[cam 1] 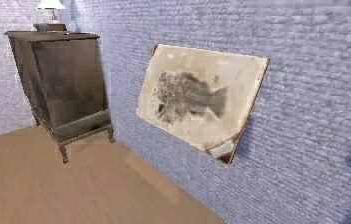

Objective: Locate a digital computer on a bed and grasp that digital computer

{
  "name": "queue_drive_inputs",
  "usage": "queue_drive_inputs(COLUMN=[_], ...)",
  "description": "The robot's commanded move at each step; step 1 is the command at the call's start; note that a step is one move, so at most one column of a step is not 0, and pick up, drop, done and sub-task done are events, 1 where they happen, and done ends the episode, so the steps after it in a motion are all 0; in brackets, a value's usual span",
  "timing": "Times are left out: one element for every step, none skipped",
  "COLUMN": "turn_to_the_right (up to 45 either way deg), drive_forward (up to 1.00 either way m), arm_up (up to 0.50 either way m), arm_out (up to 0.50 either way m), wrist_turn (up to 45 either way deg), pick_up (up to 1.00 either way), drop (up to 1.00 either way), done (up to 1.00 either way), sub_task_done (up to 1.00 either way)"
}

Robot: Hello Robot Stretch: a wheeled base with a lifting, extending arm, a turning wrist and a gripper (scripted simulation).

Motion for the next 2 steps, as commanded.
queue_drive_inputs(turn_to_the_right=[0.0,-45.0], drive_forward=[0.1,0.0], arm_up=[0.0,0.0], arm_out=[0.0,0.0], wrist_turn=[0.0,0.0], pick_up=[0.0,0.0], drop=[0.0,0.0], done=[0.0,0.0], sub_task_done=[0.0,0.0])
